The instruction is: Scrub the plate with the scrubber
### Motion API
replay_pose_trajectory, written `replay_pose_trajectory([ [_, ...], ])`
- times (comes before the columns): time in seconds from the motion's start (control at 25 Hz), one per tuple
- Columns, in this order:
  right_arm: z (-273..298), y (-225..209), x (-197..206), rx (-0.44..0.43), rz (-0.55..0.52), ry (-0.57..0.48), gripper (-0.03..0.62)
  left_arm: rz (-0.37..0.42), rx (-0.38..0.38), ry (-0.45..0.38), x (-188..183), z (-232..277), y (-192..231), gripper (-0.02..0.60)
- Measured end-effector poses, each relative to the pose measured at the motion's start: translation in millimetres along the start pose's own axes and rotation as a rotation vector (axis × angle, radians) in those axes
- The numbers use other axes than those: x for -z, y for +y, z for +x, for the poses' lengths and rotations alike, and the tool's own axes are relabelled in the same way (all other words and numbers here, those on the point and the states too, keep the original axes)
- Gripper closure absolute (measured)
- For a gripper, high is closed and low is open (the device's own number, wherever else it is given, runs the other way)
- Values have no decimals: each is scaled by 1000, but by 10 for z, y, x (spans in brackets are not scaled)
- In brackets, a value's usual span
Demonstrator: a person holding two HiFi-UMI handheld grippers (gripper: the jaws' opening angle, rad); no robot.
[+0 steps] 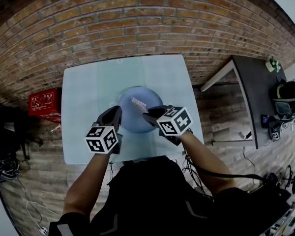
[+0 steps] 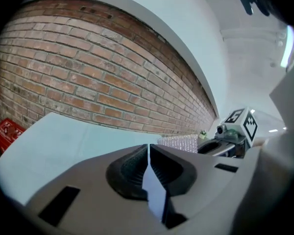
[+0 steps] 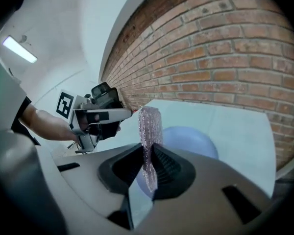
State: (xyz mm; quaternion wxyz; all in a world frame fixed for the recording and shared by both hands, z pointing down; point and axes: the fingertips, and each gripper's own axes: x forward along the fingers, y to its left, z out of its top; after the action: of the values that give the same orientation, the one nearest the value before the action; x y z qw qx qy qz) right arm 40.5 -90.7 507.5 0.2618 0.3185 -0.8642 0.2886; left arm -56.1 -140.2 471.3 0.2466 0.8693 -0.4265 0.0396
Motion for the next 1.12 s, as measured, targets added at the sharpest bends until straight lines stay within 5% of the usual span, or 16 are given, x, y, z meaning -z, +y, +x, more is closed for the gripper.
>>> replay_pose_trajectory([
  [0.44,-981,-219,-639,84,-118,-285,526,130,-32,-132,-625,-199,-530,572],
  [0.72,-1630,-310,-995,225,-166,-484,526,178,-70,-205,-1051,-463,-750,574],
  [1.12,-1988,-371,-1024,338,-146,-552,530,208,-79,-256,-1373,-653,-889,574],
])
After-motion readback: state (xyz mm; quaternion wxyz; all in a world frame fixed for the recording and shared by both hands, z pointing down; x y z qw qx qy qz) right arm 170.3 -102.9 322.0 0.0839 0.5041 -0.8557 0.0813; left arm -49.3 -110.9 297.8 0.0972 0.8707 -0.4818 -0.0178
